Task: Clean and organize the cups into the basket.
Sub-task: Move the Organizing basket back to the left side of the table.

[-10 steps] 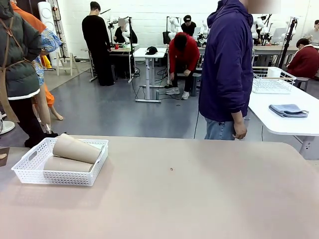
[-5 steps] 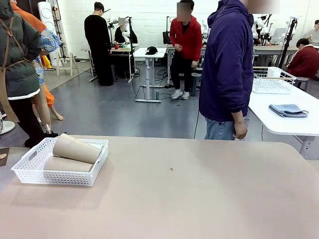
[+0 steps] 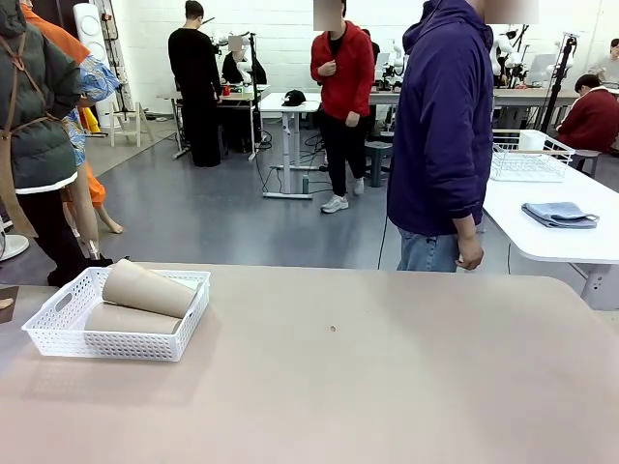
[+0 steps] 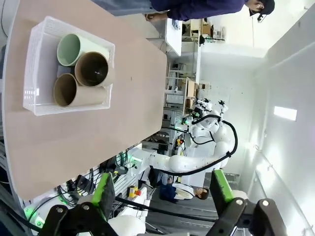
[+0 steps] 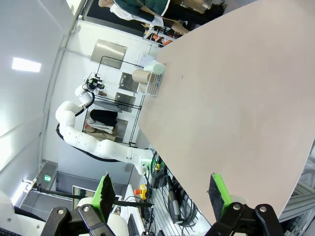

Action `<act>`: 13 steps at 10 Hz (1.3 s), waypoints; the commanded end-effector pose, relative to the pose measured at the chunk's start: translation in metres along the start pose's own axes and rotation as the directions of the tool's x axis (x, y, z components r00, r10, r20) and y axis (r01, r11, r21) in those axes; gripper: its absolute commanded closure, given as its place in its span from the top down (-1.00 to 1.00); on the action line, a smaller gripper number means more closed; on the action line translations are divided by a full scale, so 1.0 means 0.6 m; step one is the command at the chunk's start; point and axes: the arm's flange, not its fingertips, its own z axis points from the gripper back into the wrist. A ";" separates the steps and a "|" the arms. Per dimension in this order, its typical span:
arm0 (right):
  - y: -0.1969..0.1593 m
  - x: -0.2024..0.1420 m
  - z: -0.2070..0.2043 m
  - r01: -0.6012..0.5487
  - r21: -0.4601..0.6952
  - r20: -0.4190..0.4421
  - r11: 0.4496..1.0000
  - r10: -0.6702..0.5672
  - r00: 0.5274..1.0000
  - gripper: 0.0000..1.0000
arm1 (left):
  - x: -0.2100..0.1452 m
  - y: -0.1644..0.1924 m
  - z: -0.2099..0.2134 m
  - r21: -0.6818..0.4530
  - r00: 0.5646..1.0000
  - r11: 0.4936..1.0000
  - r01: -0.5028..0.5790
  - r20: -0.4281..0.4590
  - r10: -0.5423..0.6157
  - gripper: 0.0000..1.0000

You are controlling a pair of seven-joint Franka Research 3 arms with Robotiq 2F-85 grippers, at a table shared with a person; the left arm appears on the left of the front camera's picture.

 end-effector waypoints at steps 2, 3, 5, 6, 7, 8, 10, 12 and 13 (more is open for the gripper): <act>0.000 -0.001 -0.003 -0.001 -0.009 0.007 1.000 0.001 1.000 1.00 | 0.008 0.017 -0.011 -0.009 1.000 1.000 -0.018 -0.012 0.018 1.00; 0.000 -0.001 -0.003 -0.001 -0.009 0.007 1.000 0.001 1.000 1.00 | 0.008 0.017 -0.011 -0.009 1.000 1.000 -0.018 -0.012 0.018 1.00; 0.000 -0.001 -0.003 -0.001 -0.009 0.007 1.000 0.001 1.000 1.00 | 0.008 0.017 -0.011 -0.009 1.000 1.000 -0.018 -0.012 0.018 1.00; 0.000 -0.001 -0.003 -0.001 -0.009 0.007 1.000 0.001 1.000 1.00 | 0.008 0.017 -0.011 -0.009 1.000 1.000 -0.018 -0.012 0.018 1.00; 0.000 -0.001 -0.003 -0.001 -0.009 0.007 1.000 0.001 1.000 1.00 | 0.008 0.017 -0.011 -0.009 1.000 1.000 -0.018 -0.012 0.018 1.00; 0.000 -0.001 -0.003 -0.001 -0.009 0.007 1.000 0.001 1.000 1.00 | 0.008 0.017 -0.011 -0.009 1.000 1.000 -0.018 -0.012 0.018 1.00; 0.000 -0.001 -0.003 -0.001 -0.009 0.007 1.000 0.001 1.000 1.00 | 0.008 0.017 -0.011 -0.009 1.000 1.000 -0.018 -0.012 0.018 1.00; 0.000 -0.001 -0.003 -0.001 -0.009 0.007 1.000 0.001 1.000 1.00 | 0.008 0.017 -0.011 -0.009 1.000 1.000 -0.018 -0.012 0.018 1.00; 0.000 -0.001 -0.003 -0.001 -0.009 0.007 1.000 0.001 1.000 1.00 | 0.008 0.017 -0.011 -0.009 1.000 1.000 -0.018 -0.012 0.018 1.00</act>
